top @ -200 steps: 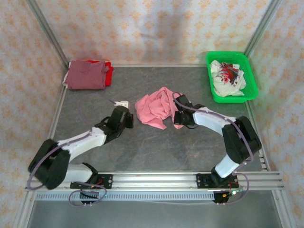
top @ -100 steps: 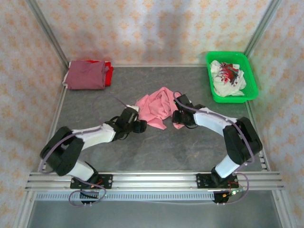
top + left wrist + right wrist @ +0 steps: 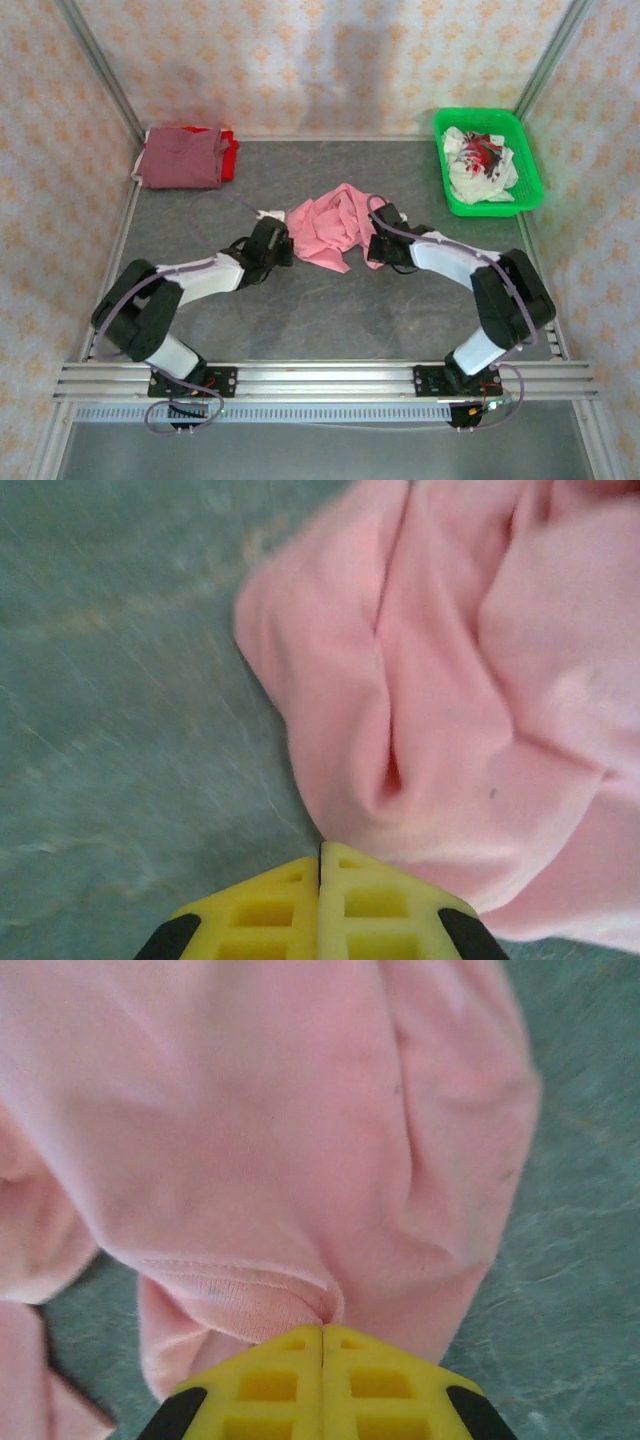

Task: Fold and stack the t-shirts

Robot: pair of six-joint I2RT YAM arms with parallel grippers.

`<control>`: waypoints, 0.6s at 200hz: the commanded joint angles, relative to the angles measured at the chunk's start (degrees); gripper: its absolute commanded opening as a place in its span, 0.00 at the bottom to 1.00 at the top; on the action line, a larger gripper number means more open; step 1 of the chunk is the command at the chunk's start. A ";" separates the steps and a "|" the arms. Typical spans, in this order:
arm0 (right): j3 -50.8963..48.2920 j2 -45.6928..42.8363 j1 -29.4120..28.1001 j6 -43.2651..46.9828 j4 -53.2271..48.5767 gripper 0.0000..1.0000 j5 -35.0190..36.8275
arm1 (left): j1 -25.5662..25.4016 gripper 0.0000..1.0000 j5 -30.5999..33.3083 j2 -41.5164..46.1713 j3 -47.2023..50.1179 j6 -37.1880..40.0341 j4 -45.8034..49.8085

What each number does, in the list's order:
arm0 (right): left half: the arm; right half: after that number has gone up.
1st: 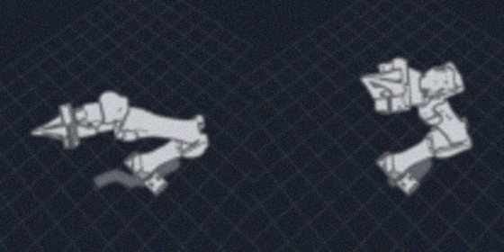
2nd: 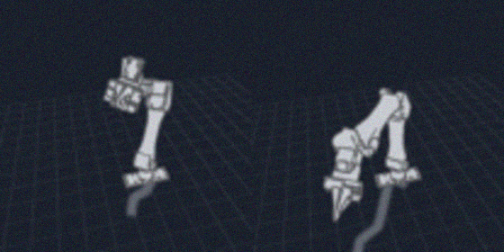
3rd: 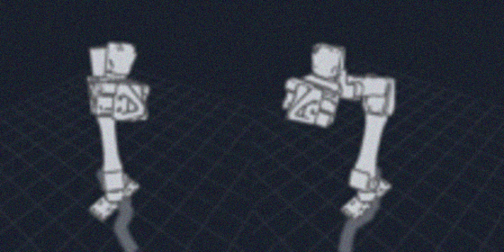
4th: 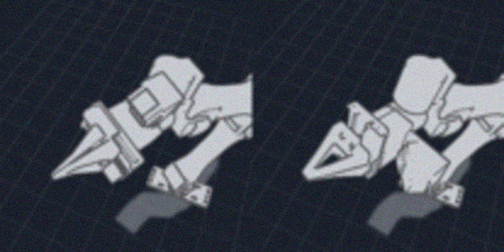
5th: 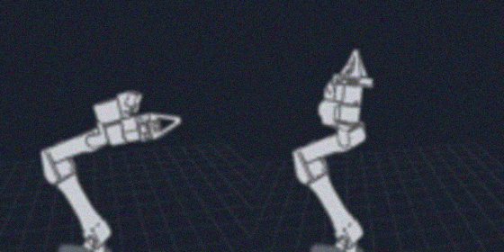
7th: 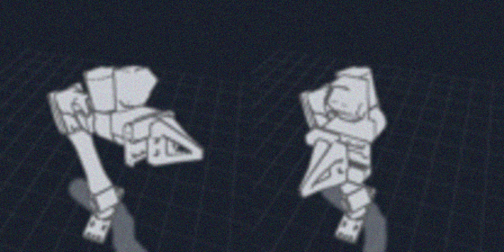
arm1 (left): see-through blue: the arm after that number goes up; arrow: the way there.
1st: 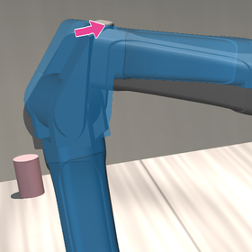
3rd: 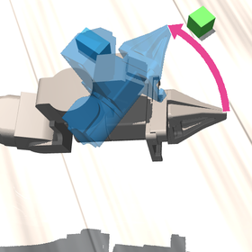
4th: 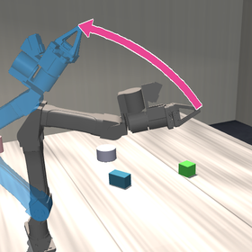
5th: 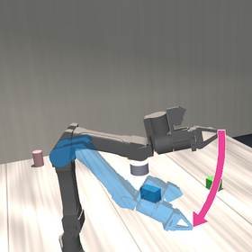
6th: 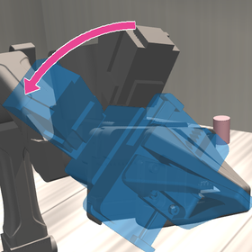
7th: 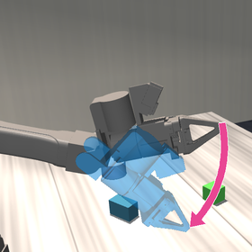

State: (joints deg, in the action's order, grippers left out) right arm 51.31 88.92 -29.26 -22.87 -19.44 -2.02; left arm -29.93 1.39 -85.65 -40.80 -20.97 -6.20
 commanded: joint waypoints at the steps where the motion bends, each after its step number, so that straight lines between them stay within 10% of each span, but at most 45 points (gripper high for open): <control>1: -0.05 -5.31 1.03 1.77 -0.54 0.00 3.46 | 0.92 0.00 4.21 5.40 -1.45 2.51 3.97; 24: -1.27 -8.48 1.64 1.78 0.13 0.00 3.79 | 1.06 0.01 -0.49 5.92 -3.94 4.60 6.99; 40: -1.65 -8.42 1.90 1.14 0.79 0.00 3.27 | 0.50 0.55 -5.86 2.02 -6.41 4.33 8.23; 59: -1.45 -7.89 2.05 0.08 0.82 0.00 3.43 | -1.76 0.74 -7.32 -3.20 -7.56 3.12 6.23; 95: -1.15 -8.90 2.53 -1.13 0.98 0.00 3.58 | -3.73 0.74 -8.14 -13.26 -10.43 1.02 0.77; 120: -0.26 -11.57 3.84 -1.02 -1.12 0.00 4.76 | -2.61 0.29 -6.42 -16.93 -11.54 0.49 0.24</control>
State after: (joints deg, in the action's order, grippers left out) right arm 50.30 80.71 -26.79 -23.18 -18.85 -0.12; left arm -33.78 -5.74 -100.99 -50.04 -19.68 -3.97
